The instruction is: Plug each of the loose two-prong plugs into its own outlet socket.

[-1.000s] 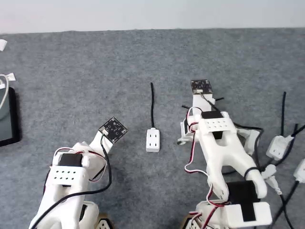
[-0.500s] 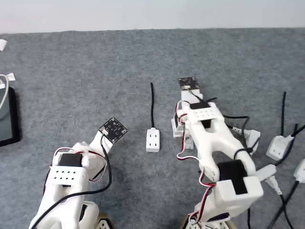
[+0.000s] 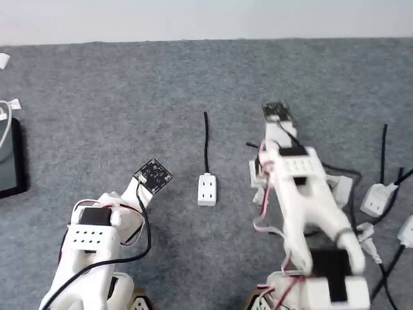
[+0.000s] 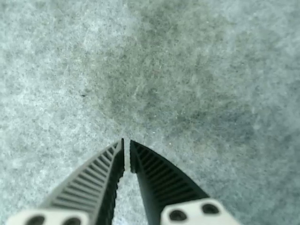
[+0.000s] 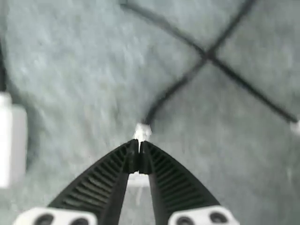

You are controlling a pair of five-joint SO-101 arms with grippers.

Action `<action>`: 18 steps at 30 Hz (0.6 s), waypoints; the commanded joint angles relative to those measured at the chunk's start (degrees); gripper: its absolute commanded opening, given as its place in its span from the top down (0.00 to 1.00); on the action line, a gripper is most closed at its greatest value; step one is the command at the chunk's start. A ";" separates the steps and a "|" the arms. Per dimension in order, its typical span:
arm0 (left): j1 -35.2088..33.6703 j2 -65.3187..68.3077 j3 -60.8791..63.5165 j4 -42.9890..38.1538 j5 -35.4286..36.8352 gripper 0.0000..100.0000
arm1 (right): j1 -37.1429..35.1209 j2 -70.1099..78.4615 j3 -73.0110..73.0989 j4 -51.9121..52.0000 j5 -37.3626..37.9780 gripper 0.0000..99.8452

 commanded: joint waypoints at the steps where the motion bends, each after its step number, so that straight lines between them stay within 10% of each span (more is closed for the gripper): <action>1: -0.18 -0.70 -0.75 -0.88 0.26 0.99 | -0.13 -11.03 6.33 -0.13 0.97 0.99; 18: -0.18 -0.70 -0.75 -0.79 -0.62 0.99 | -7.96 5.05 -1.05 -0.04 3.25 0.99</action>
